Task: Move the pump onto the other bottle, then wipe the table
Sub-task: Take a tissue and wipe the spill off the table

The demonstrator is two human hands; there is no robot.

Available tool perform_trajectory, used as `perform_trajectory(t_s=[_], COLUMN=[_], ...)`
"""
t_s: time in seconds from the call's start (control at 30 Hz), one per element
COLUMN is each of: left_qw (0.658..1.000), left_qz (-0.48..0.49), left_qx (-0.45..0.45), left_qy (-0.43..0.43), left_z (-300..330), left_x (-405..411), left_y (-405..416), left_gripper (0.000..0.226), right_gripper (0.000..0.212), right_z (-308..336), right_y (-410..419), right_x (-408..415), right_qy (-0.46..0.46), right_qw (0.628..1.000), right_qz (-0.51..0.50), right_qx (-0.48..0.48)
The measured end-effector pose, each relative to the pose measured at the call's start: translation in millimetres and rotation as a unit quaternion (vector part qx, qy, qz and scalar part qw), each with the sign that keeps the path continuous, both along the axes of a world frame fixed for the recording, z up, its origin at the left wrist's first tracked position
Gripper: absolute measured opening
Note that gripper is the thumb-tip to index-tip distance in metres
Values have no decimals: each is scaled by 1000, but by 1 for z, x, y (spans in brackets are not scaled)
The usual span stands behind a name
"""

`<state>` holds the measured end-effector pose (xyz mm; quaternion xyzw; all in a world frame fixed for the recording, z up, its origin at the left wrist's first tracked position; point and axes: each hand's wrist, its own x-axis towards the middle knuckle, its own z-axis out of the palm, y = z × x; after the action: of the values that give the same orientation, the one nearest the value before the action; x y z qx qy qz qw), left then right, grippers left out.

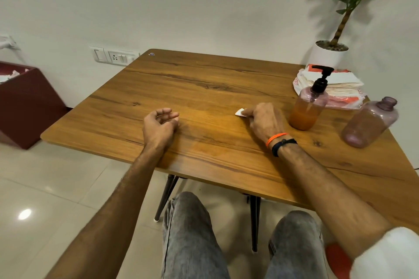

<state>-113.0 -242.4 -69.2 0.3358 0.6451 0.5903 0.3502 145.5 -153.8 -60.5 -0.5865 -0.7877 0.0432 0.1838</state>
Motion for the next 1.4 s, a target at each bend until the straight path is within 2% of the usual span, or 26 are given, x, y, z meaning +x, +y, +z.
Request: perform_trajectory(t_s=[0.13, 0.3, 0.43, 0.53, 0.57, 0.63, 0.7, 0.73, 0.77, 0.83, 0.97, 1.03, 1.17, 1.27, 1.33, 1.4], left_qw=[999, 1000, 999, 1000, 1000, 1000, 999, 999, 999, 998, 988, 966, 895, 859, 847, 843], left_qz=[7, 1, 6, 3, 1, -9, -22, -27, -32, -44, -93, -115, -132, -149, -163, -177], left_qx=[30, 29, 29, 29, 30, 29, 34, 37, 38, 37, 11, 4, 13, -3, -11, -12], left_qy=[-24, -8, -11, -8, -7, -6, -13, -17, -19, -4, 126, 231, 425, 489, 506, 507], left_z=[-4, -11, -14, -15, -15, -14, -14, -14, -14, -12, -10, -10, -12, -16, -18, -19], left_x=[-1, -1, -3, -3, -3, -4, -6, -6, -6, -7, -11, -13, -13, -14, -17, -19], left_y=[0, 2, 4, 4, 3, 1, -1, -1, -3, -4, -8, -11, -16, -17, -16, -15], left_gripper=[33, 32, 31, 31, 31, 29, 27, 26, 25, 25, 19, 21, 29, 33, 36, 37], right_gripper=[33, 38, 41, 37, 36, 33, 29, 27, 27, 31, 41, 43, 44, 39, 37, 35], right_z=[-6, -8, -3, -1, 1, 5, 8, 10, 11, 9, -4, -10, -16, -8, 1, 7], right_y=[-9, -52, -103, -133, -135, -124, -97, -83, -70, -50, -41, -53, -102, -125, -120, -98], right_x=[-7, -11, -20, -23, -21, -19, -15, -13, -10, -7, -11, -18, -38, -40, -36, -35], right_qy=[20, 55, 63, 87, 117, 236, 353, 366, 341, 245, 54, 35, 53, 81, 142, 246], right_qw=[998, 991, 973, 954, 950, 936, 919, 922, 937, 969, 997, 995, 975, 948, 940, 941], right_qz=[53, 119, 218, 269, 262, 200, 103, 59, 27, 3, 46, 73, 204, 294, 284, 197], right_qx=[-15, -25, -44, -97, -127, -165, -139, -108, -72, -11, -35, -54, -76, -92, -124, -123])
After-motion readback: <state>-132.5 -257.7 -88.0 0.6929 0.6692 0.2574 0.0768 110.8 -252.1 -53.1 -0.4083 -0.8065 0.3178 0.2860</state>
